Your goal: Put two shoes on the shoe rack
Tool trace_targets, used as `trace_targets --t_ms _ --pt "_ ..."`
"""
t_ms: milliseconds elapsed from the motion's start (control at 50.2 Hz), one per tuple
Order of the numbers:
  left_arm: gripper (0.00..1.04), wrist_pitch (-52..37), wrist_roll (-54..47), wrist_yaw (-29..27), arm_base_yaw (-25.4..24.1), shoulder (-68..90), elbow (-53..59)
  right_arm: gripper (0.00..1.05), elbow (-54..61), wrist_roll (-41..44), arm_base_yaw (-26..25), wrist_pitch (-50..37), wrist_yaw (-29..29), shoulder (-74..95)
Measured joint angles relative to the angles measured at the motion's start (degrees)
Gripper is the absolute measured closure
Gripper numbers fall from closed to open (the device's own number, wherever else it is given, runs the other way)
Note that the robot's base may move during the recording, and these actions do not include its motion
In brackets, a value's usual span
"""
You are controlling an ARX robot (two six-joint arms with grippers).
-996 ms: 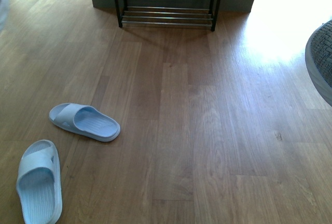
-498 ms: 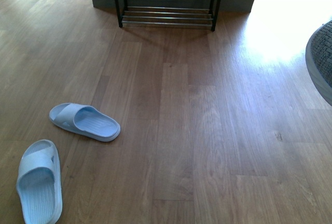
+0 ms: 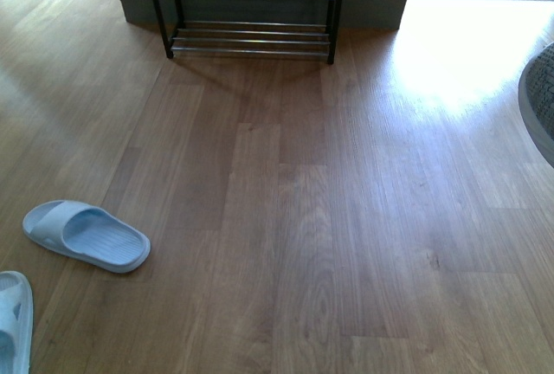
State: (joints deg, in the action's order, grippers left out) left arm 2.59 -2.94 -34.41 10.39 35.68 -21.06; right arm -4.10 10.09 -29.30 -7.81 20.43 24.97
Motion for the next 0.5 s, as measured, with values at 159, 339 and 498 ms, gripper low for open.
trace_targets --t_ms 159,339,498 --pt "1.03 0.0 -0.02 -0.15 0.0 0.0 0.0 1.03 0.0 0.0 0.04 0.0 0.74 0.02" --pt "1.03 0.0 -0.02 -0.15 0.0 0.0 0.0 1.03 0.0 0.0 0.04 0.0 0.63 0.04" --pt "1.03 0.0 -0.02 -0.15 0.0 0.0 0.0 1.03 0.0 0.0 0.04 0.0 0.39 0.02"
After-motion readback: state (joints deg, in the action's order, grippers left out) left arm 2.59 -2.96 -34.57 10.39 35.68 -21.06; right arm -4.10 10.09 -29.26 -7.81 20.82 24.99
